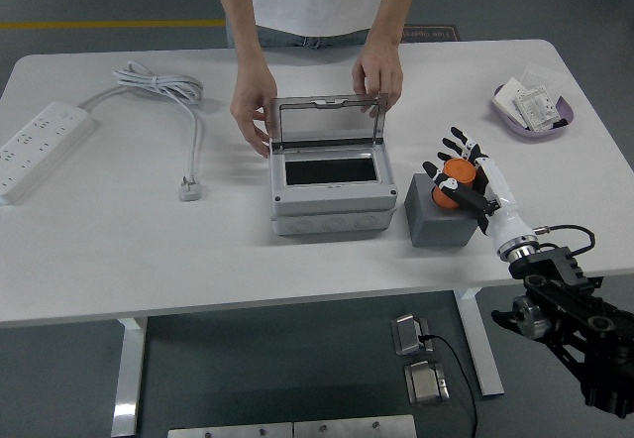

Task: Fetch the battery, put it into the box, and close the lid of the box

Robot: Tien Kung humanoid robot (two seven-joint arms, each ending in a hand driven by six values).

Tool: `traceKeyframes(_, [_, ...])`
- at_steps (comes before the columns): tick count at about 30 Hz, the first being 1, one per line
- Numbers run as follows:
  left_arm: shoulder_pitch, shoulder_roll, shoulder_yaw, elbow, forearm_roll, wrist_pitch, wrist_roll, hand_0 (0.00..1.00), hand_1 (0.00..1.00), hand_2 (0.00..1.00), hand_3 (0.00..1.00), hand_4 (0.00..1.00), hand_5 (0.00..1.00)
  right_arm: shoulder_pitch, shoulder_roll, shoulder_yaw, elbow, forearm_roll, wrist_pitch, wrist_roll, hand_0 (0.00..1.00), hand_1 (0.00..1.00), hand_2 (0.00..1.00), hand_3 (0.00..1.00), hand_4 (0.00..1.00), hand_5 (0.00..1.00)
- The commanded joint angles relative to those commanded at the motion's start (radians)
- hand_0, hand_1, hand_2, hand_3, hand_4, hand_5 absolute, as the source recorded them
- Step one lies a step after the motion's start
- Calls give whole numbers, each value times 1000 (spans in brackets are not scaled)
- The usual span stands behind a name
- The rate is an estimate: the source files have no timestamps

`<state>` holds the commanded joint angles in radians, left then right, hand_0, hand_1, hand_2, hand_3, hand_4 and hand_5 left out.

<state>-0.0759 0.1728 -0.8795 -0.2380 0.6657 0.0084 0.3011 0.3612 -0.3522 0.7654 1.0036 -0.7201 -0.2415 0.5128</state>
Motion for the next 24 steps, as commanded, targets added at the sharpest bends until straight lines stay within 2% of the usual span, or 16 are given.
traceKeyframes(11, [0, 0, 0, 0, 1, 0, 0, 670, 709, 669, 625, 625, 219, 1, 0, -2, -1, 6, -14, 5, 912, 872, 924, 998, 865, 305])
traceKeyframes(12, [0, 0, 1, 0, 1, 0, 0, 670, 710, 669, 625, 625, 218, 1, 0, -2, -1, 6, -17, 5, 886, 864, 905, 998, 740, 156])
traceKeyframes(17, [0, 0, 0, 0, 2, 0, 0, 670, 710, 669, 625, 625, 218, -1, -1, -3, -1, 3, -26, 4, 886, 864, 905, 998, 740, 156])
traceKeyframes(18, [0, 0, 0, 0, 2, 0, 0, 670, 709, 672, 625, 627, 218, -1, -1, -4, -1, 2, -28, 4, 854, 847, 879, 995, 647, 91])
traceKeyframes(23, [0, 1, -3, 0, 6, 1, 0, 670, 709, 672, 625, 627, 218, -2, -1, -3, 1, 1, -32, 2, 854, 847, 879, 995, 647, 91])
traceKeyframes(24, [0, 1, -3, 0, 6, 1, 0, 669, 709, 670, 626, 626, 216, -2, -1, -3, 1, 0, -32, 1, 829, 826, 858, 952, 450, 2])
